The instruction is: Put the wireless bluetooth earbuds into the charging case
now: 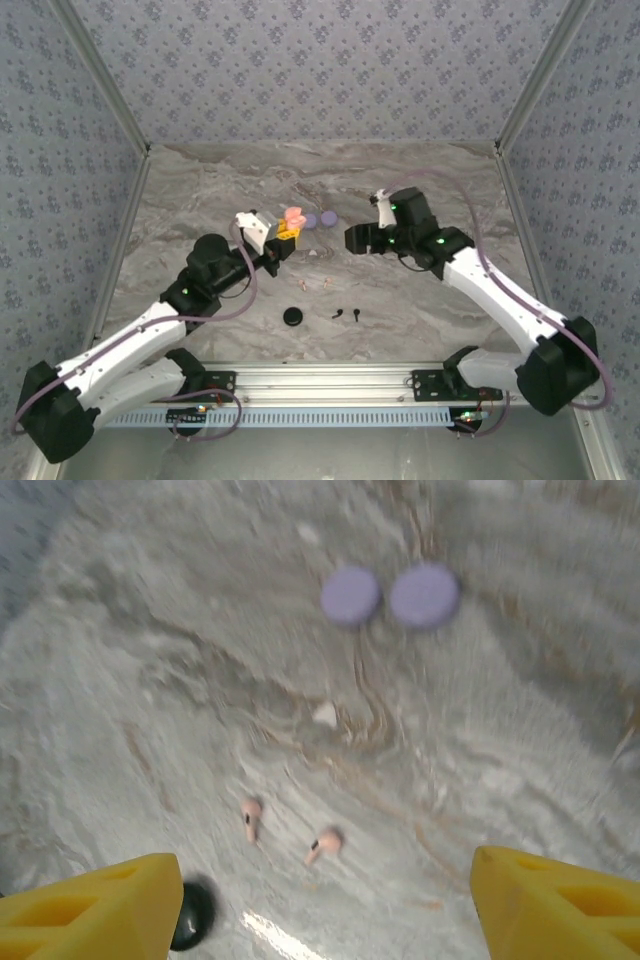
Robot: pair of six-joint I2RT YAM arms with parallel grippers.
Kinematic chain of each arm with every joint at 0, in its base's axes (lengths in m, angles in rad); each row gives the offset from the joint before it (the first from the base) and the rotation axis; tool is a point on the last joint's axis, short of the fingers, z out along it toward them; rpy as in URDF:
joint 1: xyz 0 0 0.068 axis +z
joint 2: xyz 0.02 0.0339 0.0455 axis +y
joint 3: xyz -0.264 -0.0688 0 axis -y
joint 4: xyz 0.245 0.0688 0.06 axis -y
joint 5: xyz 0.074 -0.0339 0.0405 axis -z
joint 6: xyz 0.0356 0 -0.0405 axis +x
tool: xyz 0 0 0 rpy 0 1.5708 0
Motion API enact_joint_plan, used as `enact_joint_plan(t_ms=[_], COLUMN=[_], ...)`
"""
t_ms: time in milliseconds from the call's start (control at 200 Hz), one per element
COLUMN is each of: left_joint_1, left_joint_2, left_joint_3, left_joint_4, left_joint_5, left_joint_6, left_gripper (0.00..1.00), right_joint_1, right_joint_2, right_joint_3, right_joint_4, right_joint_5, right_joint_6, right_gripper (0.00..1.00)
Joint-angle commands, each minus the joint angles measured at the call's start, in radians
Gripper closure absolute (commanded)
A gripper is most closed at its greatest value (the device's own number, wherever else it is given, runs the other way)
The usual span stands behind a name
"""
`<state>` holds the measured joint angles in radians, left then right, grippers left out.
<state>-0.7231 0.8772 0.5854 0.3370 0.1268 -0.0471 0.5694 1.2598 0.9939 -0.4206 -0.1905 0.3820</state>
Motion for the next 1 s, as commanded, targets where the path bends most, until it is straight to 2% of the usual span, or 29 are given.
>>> enact_joint_plan(t_ms=[0, 135, 290, 470, 835, 994], left_joint_1=[-0.004, -0.003, -0.004, -0.003, -0.004, -0.004], left_joint_2=[-0.059, -0.101, -0.116, -0.111, -0.109, -0.107], left_joint_3=[-0.010, -0.009, -0.010, -0.012, -0.008, -0.006], left_joint_4=[-0.022, -0.048, -0.055, -0.052, -0.053, -0.058], left_joint_5=[-0.085, -0.102, -0.107, -0.104, -0.094, -0.093], left_joint_6=[0.045, 0.066, 0.071, 0.062, 0.048, 0.047], left_gripper=[1.00, 1.00, 1.00, 1.00, 1.00, 1.00], right_joint_1=[0.070, 0.153, 0.231, 0.262, 0.270, 0.270], right_joint_2=[0.092, 0.255, 0.405, 0.536, 0.636, 0.662], right_joint_3=[0.035, 0.089, 0.161, 0.227, 0.259, 0.274], right_joint_4=[-0.071, -0.118, -0.133, -0.115, -0.121, -0.128], right_joint_5=[0.095, 0.146, 0.207, 0.196, 0.188, 0.172], right_joint_6=[0.107, 0.126, 0.144, 0.164, 0.170, 0.169], right_gripper=[0.25, 0.31, 0.31, 0.34, 0.37, 0.43])
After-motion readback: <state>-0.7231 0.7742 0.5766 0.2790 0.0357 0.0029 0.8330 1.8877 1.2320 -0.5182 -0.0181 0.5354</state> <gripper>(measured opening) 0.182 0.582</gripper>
